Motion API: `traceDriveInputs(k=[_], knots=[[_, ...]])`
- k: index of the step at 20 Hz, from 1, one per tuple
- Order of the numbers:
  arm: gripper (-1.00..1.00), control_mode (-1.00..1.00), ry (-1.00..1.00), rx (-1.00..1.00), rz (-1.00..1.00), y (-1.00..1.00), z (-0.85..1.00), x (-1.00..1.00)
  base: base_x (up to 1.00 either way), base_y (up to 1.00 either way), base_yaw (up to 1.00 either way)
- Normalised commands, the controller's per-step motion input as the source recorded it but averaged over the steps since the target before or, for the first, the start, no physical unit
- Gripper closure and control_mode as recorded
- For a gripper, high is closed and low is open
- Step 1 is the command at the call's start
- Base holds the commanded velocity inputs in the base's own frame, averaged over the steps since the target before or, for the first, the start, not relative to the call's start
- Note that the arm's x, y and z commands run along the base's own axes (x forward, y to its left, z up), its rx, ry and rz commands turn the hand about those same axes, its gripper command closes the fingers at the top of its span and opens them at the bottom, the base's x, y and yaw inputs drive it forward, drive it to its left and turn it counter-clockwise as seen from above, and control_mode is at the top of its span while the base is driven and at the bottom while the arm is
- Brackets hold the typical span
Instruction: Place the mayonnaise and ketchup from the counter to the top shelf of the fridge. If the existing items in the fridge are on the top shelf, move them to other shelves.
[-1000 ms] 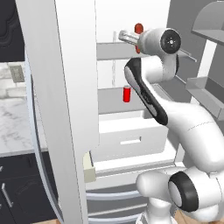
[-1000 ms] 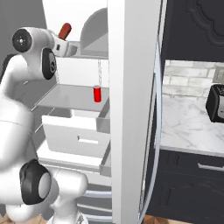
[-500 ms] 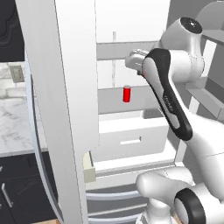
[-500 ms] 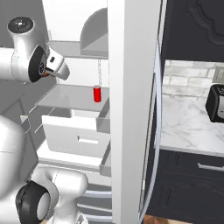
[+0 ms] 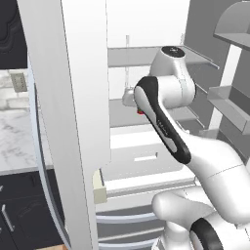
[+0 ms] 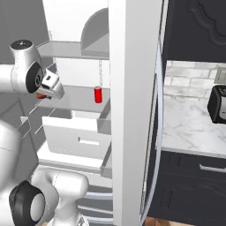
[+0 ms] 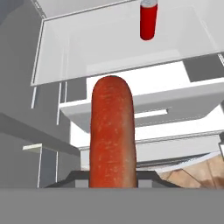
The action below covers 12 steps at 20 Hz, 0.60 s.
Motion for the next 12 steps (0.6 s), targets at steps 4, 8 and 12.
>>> traceDriveInputs(k=[4,8,12], knots=[[1.0,-1.0,0.08,-0.05,0.0,0.15,-1.0,0.31,0.0,0.0,0.0],[1.0,-1.0,-0.02,0.0,0.0,0.0,-0.55,0.36,0.0,0.0,0.0],[1.0,-1.0,-0.07,0.0,0.0,0.0,-0.17,0.6,0.0,0.0,0.0]])
